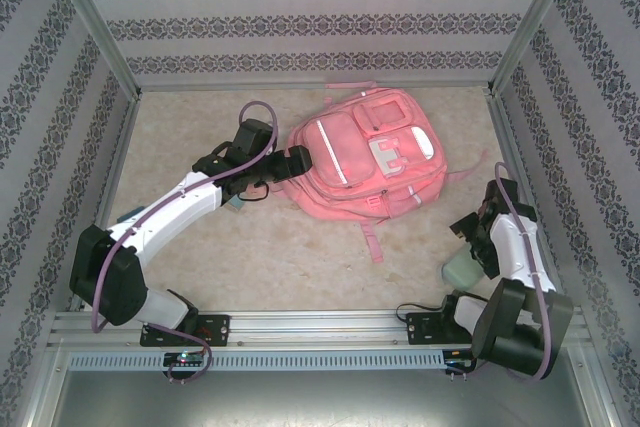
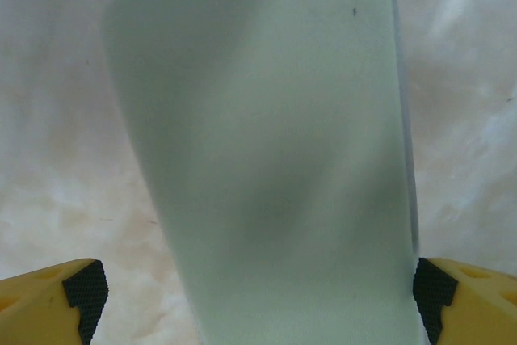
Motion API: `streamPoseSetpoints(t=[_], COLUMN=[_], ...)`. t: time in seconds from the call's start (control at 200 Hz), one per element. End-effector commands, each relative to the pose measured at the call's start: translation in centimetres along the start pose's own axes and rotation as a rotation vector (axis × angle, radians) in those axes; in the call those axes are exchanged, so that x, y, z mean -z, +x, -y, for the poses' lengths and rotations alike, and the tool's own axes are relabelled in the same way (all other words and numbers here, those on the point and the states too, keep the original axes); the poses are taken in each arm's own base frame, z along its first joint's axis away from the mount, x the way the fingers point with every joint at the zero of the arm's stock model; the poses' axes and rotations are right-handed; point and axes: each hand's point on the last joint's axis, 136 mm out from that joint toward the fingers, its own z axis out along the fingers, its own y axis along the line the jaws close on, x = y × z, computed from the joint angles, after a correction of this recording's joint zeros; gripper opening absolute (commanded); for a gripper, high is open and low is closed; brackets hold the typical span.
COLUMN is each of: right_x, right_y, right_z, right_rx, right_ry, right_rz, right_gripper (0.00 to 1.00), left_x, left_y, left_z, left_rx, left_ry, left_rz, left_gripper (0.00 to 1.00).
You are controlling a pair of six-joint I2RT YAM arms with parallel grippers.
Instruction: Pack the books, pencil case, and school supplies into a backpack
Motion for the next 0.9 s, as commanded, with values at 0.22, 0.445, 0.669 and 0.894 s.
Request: streamPoseSetpoints(t=[0.22, 0.445, 0.669, 0.894], right_x=[-1.9, -2.9, -0.4, 1.1], right_y=[0.8, 1.7, 1.7, 3.7], right_z=[-1.8, -2.6, -4.3, -6.4], right_rx=[0.008, 0.062, 0.156, 0.238], right_ry=[-0.076, -0.068, -0.122, -0.2], right_rz=[-0.074, -0.104, -0.008, 0.011], right_gripper=[0.98, 0.95, 0.77, 0.66], left_x=[-0.5, -0.5, 0.0, 0.2], left_y=[-0.3, -0.3, -0.4, -0.2], left_z=[0.8, 0.7, 0.5, 0.4], left_rx=[-0.026, -0.021, -0.022, -0.015], left_ry=[0.009, 0.007, -0.003, -0.002], left_rz=[-0.001, -0.001, 0.01, 0.01], left_gripper=[0.93, 0.93, 0.93, 0.93])
